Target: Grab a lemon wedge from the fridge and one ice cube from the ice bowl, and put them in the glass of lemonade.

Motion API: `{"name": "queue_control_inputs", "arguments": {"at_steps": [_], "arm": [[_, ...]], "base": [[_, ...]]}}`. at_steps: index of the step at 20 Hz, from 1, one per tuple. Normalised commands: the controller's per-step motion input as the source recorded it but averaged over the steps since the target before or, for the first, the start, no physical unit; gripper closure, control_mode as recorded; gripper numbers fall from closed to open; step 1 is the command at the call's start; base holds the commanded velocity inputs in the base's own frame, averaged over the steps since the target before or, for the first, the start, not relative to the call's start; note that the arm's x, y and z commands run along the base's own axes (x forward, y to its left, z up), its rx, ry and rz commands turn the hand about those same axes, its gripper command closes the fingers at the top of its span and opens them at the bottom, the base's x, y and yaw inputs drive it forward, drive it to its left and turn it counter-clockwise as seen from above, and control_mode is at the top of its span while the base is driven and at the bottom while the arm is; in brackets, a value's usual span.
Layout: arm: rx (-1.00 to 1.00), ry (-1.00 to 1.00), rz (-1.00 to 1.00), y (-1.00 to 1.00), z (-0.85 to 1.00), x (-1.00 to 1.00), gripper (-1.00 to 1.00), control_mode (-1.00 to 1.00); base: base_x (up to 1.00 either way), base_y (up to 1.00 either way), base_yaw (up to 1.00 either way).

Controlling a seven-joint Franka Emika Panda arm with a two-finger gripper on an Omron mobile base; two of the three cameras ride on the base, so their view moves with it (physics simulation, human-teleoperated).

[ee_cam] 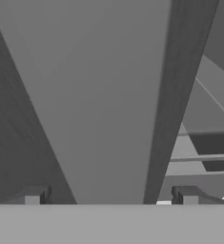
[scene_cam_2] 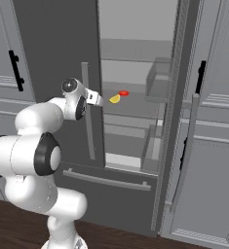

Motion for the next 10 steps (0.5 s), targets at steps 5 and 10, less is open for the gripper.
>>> {"name": "queue_control_inputs", "arguments": {"at_steps": [5,10], "arm": [[0.00,0.00,0.00,0.05,0.00,0.17,1.00,-1.00],[0.00,0.00,0.00,0.05,-0.02,0.24,1.00,-1.00]], "base": [[0.00,0.00,0.00],[0.00,0.00,0.00]]}}
